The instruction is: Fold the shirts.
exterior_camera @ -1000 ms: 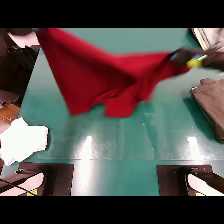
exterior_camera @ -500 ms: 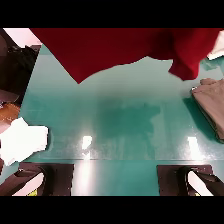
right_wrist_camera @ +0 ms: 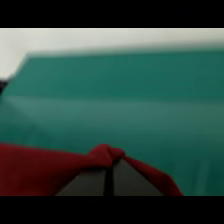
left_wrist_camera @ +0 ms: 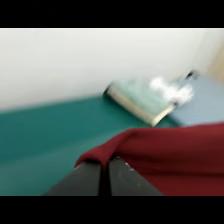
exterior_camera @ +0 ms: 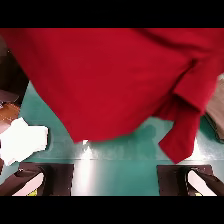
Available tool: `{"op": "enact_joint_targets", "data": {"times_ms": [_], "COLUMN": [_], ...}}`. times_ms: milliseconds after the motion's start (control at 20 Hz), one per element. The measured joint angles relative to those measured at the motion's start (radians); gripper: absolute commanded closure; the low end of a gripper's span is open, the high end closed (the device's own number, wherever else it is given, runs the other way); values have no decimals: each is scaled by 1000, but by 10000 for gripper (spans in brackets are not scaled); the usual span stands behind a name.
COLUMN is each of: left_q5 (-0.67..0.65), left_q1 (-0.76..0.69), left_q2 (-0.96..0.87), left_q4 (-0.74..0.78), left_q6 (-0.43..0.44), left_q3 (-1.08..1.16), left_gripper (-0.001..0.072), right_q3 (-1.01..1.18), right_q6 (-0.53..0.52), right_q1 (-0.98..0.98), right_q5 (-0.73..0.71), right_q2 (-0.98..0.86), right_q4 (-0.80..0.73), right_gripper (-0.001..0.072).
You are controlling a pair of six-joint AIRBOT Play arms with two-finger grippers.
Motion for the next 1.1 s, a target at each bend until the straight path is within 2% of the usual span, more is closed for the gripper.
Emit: {"op": "enact_joint_targets", "data": {"times_ms": [100, 200, 350, 500, 550, 600, 650, 700, 850, 1100], "left_q5": [-48, -75, -63, -5, 15, 34, 50, 51, -14, -216], "left_q1": [0, 0, 0, 0, 0, 0, 0, 0, 14, 87], "left_q2": [-89, -213, -416, -555, -583, -599, -611, -621, -636, -570], "left_q4": [45, 72, 78, 60, 57, 53, 48, 51, 64, 116], "left_q6": [-10, -14, 3, 20, 23, 26, 27, 27, 30, 34], "left_q3": [-112, -201, -267, -291, -296, -296, -292, -285, -225, -200], "left_gripper": [684, 684, 684, 680, 479, 120, 34, 105, 104, 104], "right_q3": [-122, -257, -403, -422, -400, -370, -332, -293, -157, -27], "right_q6": [23, 29, 2, -15, -18, -21, -22, -23, -26, -86], "right_q1": [16, 42, 90, 127, 135, 139, 143, 144, 123, 40], "right_q5": [54, 45, -97, -247, -283, -310, -333, -344, -320, -99], "right_q2": [-66, -147, -270, -389, -430, -464, -501, -532, -597, -578], "right_q4": [-2, -8, -8, -6, -6, -3, -4, -5, -3, -6], "right_gripper": [701, 701, 700, 699, 698, 654, 445, 270, 275, 283]}}
